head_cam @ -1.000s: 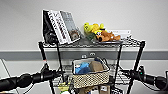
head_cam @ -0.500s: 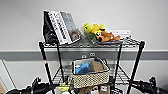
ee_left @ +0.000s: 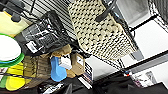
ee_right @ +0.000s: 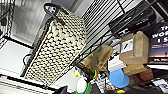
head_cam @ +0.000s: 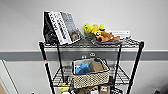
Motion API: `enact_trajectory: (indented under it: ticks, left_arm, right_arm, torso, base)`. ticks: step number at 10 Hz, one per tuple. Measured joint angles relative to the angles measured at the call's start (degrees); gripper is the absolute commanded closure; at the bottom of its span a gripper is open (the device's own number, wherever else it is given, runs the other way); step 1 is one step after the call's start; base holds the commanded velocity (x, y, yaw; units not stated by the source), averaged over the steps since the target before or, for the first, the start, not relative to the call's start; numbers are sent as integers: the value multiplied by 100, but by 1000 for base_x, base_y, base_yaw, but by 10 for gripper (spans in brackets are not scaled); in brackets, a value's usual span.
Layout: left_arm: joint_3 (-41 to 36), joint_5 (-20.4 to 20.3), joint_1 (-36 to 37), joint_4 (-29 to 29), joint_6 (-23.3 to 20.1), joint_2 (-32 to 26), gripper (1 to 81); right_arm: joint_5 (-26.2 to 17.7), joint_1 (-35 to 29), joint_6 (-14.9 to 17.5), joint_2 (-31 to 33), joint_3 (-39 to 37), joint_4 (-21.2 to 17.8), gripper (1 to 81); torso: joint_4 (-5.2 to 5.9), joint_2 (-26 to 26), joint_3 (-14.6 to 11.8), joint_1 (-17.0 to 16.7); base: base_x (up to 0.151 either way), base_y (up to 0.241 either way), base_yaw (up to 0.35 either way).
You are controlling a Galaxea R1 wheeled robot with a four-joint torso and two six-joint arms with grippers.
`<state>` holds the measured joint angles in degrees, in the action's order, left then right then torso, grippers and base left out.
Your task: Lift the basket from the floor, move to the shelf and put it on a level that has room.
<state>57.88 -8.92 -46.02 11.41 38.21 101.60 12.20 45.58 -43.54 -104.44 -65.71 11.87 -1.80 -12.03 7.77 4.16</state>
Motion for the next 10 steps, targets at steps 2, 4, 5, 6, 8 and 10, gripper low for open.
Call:
enact_trajectory:
  ticks: [2, 4, 5, 6, 8, 10]
  left_arm:
    - [278, -374, -657, 197, -1, 52, 10]
    - [714, -750, -1313, 385, -12, 258, 10]
    - [1009, -948, -1632, 495, -32, 416, 10]
    - [1281, -1069, -1888, 558, -45, 610, 10]
    - [1737, -1340, -2258, 678, -74, 1061, 10]
    - [2183, -1497, -2575, 730, -87, 1387, 10]
  right_arm:
    - [20, 480, 0, 9, -26, 144, 10]
    - [37, 926, 2, -90, -297, 268, 10]
    - [48, 1147, 0, -240, -496, 341, 10]
    - [52, 1291, 0, -402, -649, 395, 10]
    - [85, 1682, 2, -744, -1031, 521, 10]
    - [88, 2019, 2, -962, -1423, 628, 10]
  torso:
    - [0, -2, -2, -2]
    - [0, -4, -5, -6]
    - [0, -4, -5, -9]
    - [0, -6, -7, -9]
    - [0, -6, -9, -11]
    - [0, -9, -11, -13]
  base:
    - [0, 0, 0]
    - [0, 0, 0]
    - [0, 0, 0]
    - [0, 0, 0]
    - [0, 0, 0]
    - [0, 0, 0]
